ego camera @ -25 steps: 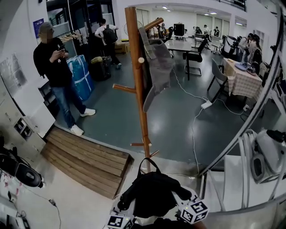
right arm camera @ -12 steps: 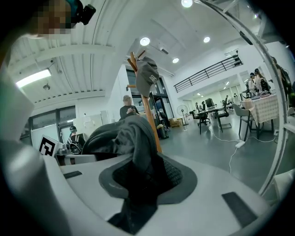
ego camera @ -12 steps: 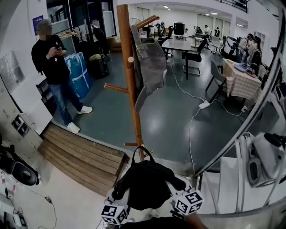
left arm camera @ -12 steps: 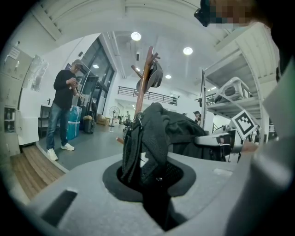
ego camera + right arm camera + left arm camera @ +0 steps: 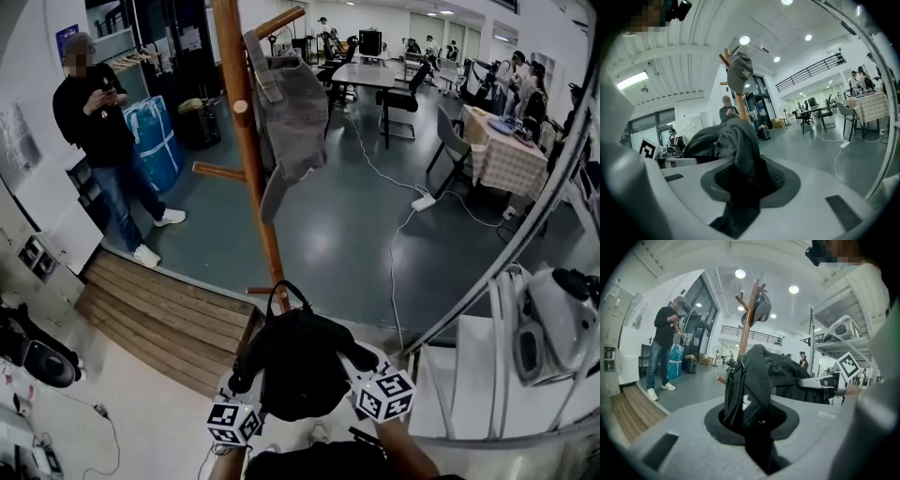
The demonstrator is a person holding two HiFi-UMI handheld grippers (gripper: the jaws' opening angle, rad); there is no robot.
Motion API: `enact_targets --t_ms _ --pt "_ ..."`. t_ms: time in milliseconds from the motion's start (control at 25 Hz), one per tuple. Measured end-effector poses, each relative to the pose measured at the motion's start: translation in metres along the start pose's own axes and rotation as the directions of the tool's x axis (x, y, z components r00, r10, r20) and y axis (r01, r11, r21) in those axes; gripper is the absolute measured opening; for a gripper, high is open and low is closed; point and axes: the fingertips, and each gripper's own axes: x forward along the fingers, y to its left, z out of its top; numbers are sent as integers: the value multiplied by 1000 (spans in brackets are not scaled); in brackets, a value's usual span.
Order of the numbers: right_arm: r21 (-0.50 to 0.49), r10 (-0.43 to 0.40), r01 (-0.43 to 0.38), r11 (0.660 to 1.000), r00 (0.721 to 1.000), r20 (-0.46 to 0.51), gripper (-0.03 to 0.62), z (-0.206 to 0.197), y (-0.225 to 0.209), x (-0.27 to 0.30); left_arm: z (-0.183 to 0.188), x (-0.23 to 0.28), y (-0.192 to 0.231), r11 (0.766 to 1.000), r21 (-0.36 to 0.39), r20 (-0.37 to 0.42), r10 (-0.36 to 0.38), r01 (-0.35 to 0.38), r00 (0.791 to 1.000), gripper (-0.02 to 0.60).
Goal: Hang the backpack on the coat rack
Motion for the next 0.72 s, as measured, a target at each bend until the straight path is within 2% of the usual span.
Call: enact_targets --t_ms 720 --pt "22 17 -15 1000 998 -67 109 -20 -32 62 -26 51 35 998 -38 -64 55 -57 996 78"
